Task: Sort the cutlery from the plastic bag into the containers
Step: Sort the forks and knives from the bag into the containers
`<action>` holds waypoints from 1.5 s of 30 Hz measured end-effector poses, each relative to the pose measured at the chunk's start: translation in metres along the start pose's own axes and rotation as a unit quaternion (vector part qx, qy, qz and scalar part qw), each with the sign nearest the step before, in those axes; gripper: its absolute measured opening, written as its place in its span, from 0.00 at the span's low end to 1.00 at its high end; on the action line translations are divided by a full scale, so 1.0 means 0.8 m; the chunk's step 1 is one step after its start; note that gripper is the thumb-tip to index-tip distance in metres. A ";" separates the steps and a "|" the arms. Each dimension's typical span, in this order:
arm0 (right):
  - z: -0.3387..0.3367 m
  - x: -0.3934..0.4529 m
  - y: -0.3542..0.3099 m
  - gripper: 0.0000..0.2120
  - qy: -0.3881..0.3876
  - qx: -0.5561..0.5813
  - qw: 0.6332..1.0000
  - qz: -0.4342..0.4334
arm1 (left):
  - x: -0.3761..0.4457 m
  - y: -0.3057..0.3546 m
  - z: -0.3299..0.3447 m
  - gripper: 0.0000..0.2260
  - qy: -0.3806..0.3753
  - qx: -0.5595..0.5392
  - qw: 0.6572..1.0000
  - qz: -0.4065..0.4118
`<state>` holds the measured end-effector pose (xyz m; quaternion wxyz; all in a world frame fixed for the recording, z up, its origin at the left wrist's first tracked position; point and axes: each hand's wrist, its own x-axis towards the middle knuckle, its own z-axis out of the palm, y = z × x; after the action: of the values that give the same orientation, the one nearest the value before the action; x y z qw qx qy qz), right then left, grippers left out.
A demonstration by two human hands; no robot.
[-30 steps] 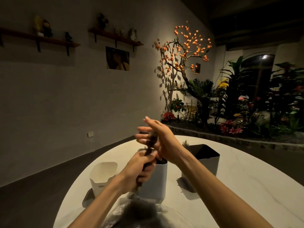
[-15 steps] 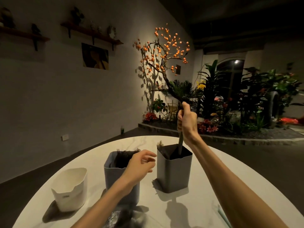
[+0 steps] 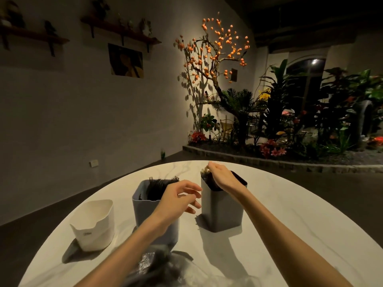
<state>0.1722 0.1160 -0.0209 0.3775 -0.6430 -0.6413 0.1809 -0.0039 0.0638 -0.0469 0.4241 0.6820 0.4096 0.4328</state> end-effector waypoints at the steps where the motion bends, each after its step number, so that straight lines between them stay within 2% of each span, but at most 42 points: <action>1: -0.006 -0.006 -0.002 0.21 0.004 0.001 1.000 -0.008 | -0.006 0.006 -0.003 0.08 -0.013 0.009 1.000 -0.002; 4: -0.035 -0.034 -0.016 0.17 0.081 0.039 0.994 -0.055 | -0.029 0.029 -0.012 0.06 -0.055 0.042 0.998 -0.014; 5: -0.044 -0.050 -0.022 0.16 0.073 0.053 0.993 -0.070 | -0.041 0.035 -0.014 0.06 -0.067 0.055 0.996 -0.017; 9: -0.063 -0.145 -0.034 0.13 -0.069 0.129 0.984 -0.097 | -0.098 0.046 -0.012 0.05 -0.118 0.133 0.983 -0.040; 10: -0.065 -0.170 -0.033 0.12 -0.100 0.119 0.983 -0.097 | -0.116 0.048 -0.008 0.08 -0.139 0.168 0.975 -0.049; 12: -0.064 -0.213 -0.026 0.12 -0.153 0.085 0.981 -0.088 | -0.151 0.049 0.004 0.24 -0.186 0.264 0.944 -0.074; 14: -0.058 -0.248 -0.016 0.13 -0.198 0.061 0.975 -0.076 | -0.186 0.045 0.020 0.43 -0.224 0.398 0.886 -0.084; 15: -0.055 -0.262 -0.010 0.14 -0.218 0.055 0.972 -0.064 | -0.201 0.041 0.028 0.48 -0.229 0.461 0.854 -0.076; 16: -0.051 -0.276 -0.005 0.14 -0.238 0.050 0.969 -0.049 | -0.216 0.038 0.034 0.51 -0.223 0.496 0.836 -0.068; 18: -0.043 -0.298 0.003 0.15 -0.284 0.033 0.958 -0.030 | -0.235 0.031 0.038 0.47 -0.192 0.482 0.852 -0.067; 20: -0.031 -0.316 0.011 0.14 -0.339 -0.015 0.940 -0.039 | -0.244 0.027 0.028 0.40 -0.150 0.417 0.893 -0.075; 23: -0.010 -0.335 0.016 0.19 -0.386 -0.133 0.910 -0.076 | -0.256 0.037 0.006 0.29 -0.068 0.351 0.934 -0.024; 26: -0.002 -0.342 0.007 0.32 -0.374 -0.151 0.907 -0.120 | -0.262 0.053 -0.018 0.21 0.002 0.364 0.931 0.037; 29: 0.004 -0.338 -0.003 0.54 -0.342 -0.171 0.913 -0.142 | -0.272 0.066 -0.031 0.17 0.011 0.373 0.927 0.045; 30: 0.009 -0.336 -0.005 0.59 -0.324 -0.201 0.912 -0.152 | -0.276 0.066 -0.032 0.14 0.005 0.408 0.912 0.037; 32: 0.017 -0.334 -0.015 0.64 -0.294 -0.230 0.910 -0.179 | -0.282 0.067 -0.029 0.09 0.012 0.503 0.864 0.031; 34: 0.022 -0.335 -0.030 0.64 -0.284 -0.205 0.916 -0.196 | -0.280 0.062 -0.021 0.14 0.010 0.542 0.840 0.012; 35: 0.025 -0.335 -0.037 0.64 -0.282 -0.184 0.920 -0.200 | -0.277 0.056 -0.016 0.19 -0.006 0.544 0.839 -0.006; 38: 0.031 -0.332 -0.040 0.64 -0.285 -0.143 0.928 -0.193 | -0.267 0.034 0.002 0.45 -0.073 0.536 0.835 -0.099; 39: 0.031 -0.332 -0.039 0.62 -0.282 -0.134 0.932 -0.186 | -0.266 0.028 0.005 0.47 -0.074 0.537 0.833 -0.111; 41: 0.029 -0.331 -0.035 0.54 -0.268 -0.126 0.939 -0.173 | -0.266 0.020 0.000 0.42 -0.043 0.530 0.841 -0.096; 43: 0.021 -0.330 -0.033 0.41 -0.257 -0.160 0.938 -0.169 | -0.270 0.022 -0.014 0.29 0.017 0.508 0.861 -0.024; 45: 0.015 -0.326 -0.026 0.30 -0.257 -0.232 0.922 -0.173 | -0.270 0.027 -0.033 0.21 0.067 0.475 0.876 0.044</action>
<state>0.1198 -0.1341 -0.0794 0.0652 -0.5227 -0.8418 0.1182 -0.0873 -0.1369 -0.0724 0.0015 0.7880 0.5629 0.2493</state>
